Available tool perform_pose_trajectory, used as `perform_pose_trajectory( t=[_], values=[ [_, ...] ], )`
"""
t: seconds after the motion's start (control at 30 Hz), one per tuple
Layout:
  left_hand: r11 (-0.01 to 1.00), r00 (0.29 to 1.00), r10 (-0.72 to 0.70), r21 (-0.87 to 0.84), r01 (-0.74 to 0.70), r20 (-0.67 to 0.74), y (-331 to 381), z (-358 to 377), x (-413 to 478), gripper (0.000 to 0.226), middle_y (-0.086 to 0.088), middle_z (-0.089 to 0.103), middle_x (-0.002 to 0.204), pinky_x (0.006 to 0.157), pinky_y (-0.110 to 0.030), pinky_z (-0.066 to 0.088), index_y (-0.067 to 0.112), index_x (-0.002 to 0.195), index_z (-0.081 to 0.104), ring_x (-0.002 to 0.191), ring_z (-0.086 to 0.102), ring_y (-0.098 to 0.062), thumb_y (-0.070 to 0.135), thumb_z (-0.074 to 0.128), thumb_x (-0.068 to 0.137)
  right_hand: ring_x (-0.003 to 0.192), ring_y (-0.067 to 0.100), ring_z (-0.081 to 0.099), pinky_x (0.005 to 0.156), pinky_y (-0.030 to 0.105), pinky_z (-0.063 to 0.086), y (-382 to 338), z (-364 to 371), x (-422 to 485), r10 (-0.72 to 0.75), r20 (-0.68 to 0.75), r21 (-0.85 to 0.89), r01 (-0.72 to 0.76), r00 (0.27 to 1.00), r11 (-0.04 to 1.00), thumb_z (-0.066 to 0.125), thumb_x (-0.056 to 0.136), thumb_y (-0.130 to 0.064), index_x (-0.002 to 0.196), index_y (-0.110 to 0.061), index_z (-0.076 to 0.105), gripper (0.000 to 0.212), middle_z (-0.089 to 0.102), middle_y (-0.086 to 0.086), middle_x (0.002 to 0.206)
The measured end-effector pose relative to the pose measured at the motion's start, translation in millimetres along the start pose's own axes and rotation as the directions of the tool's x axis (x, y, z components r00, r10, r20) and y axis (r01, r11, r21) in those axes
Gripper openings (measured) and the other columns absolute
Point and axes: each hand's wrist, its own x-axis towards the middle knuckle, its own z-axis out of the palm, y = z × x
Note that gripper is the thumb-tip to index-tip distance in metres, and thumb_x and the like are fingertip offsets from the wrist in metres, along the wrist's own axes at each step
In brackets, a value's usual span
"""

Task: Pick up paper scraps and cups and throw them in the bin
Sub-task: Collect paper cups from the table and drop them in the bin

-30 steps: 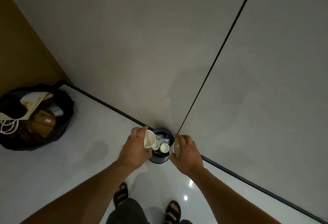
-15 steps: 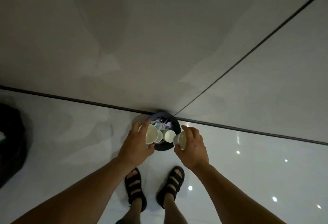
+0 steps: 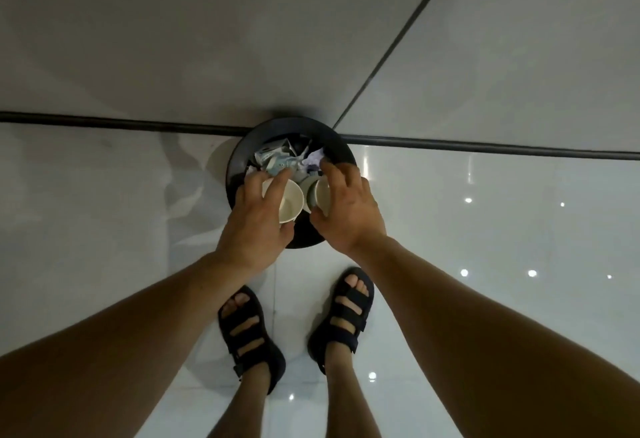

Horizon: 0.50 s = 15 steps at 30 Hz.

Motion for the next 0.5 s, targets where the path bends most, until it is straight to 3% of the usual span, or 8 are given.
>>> perform_pose_trajectory(
  t=[0.13,0.2,0.33,0.4,0.5],
  values=[
    [0.986,0.997,0.076,0.150,-0.071,-0.030,-15.1,18.2,7.2,0.085,-0.015,0.042,0.134,0.096,-0.047,0.045,0.017,0.143,0.039,0.124,0.042,-0.036,0.022,0.081,0.070,0.132,0.032,0.041,0.108,0.042,0.039,14.3,20.4,3.3,-0.113,-0.024,-0.032,0.112,0.993,0.993,0.072,0.082,-0.037,0.148,-0.020,0.031,0.080,0.037,0.011,0.148],
    [0.973,0.994,0.105,0.212,-0.095,-0.036,-20.6,25.4,8.7,0.088,-0.015,0.041,0.137,0.099,-0.049,0.042,0.016,0.144,0.037,0.126,0.039,-0.036,0.033,0.079,0.069,0.140,0.032,0.030,0.116,0.046,0.029,18.9,27.6,5.0,-0.172,-0.030,-0.062,0.170,0.985,0.983,0.072,0.081,-0.040,0.151,-0.019,0.027,0.086,0.031,0.013,0.153],
    [0.937,0.997,0.062,0.341,-0.072,0.041,-29.4,41.6,2.7,0.111,-0.014,0.015,0.157,0.111,-0.055,0.025,0.019,0.153,0.008,0.145,0.011,-0.036,0.063,0.063,0.067,0.150,0.025,-0.010,0.121,0.042,-0.001,27.7,42.2,8.4,-0.225,0.025,-0.152,0.226,0.974,0.962,0.064,0.084,-0.048,0.156,-0.023,-0.001,0.100,-0.003,0.008,0.164],
    [0.934,0.999,0.022,0.356,-0.031,0.031,-32.1,49.4,1.3,0.114,-0.013,0.001,0.160,0.113,-0.056,0.016,0.022,0.153,-0.002,0.147,-0.002,-0.034,0.070,0.058,0.068,0.149,0.024,-0.018,0.119,0.040,-0.007,29.2,48.2,8.7,-0.221,0.010,-0.172,0.220,0.975,0.960,0.059,0.086,-0.048,0.155,-0.023,-0.007,0.099,-0.012,0.007,0.163],
    [0.936,1.000,0.022,0.351,-0.025,0.012,-34.5,54.1,3.4,0.114,-0.013,0.001,0.160,0.113,-0.057,0.016,0.023,0.153,-0.003,0.147,-0.002,-0.035,0.072,0.055,0.068,0.148,0.025,-0.021,0.118,0.040,-0.010,31.1,51.6,10.0,-0.217,0.018,-0.196,0.217,0.976,0.956,0.054,0.088,-0.051,0.154,-0.024,-0.013,0.098,-0.017,0.008,0.162]
  ],
)
